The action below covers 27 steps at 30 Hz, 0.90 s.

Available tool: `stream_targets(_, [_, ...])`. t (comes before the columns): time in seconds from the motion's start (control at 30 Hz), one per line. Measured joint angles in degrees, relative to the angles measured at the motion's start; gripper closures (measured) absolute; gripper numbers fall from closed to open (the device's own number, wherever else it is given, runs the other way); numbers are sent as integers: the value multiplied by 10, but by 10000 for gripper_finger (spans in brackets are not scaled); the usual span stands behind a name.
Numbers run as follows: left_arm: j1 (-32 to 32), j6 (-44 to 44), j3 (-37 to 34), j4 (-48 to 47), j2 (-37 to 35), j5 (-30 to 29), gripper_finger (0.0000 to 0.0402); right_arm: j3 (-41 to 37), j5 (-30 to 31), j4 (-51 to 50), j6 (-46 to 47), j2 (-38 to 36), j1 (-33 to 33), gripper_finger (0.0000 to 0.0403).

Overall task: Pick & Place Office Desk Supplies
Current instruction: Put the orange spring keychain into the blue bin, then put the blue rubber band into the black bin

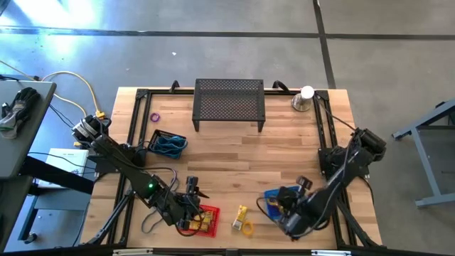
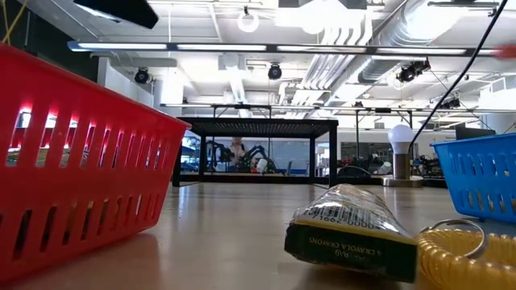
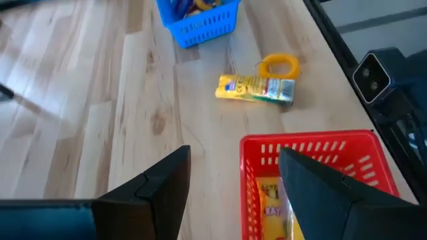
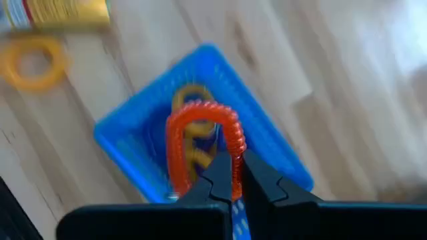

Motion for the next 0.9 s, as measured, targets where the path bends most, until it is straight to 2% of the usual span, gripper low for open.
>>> stream_targets(0.17, [1,22,0,33,0,4,182,-83,-11,53,38,1,4,394])
stream_targets(0.3, [2,22,0,48,0,3,182,-132,-14,100,61,0,3,373])
stream_targets(0.53, [2,20,0,47,0,3,182,-136,-8,120,61,0,0,289])
stream_targets(0.67, [2,-36,0,44,-5,3,182,-136,12,96,48,0,0,240])
stream_targets(0.77, [6,-60,0,36,-27,10,182,-136,46,81,48,-1,0,216])
stream_targets(0.9, [11,-93,0,-24,-79,59,182,-135,79,71,48,-13,1,199])
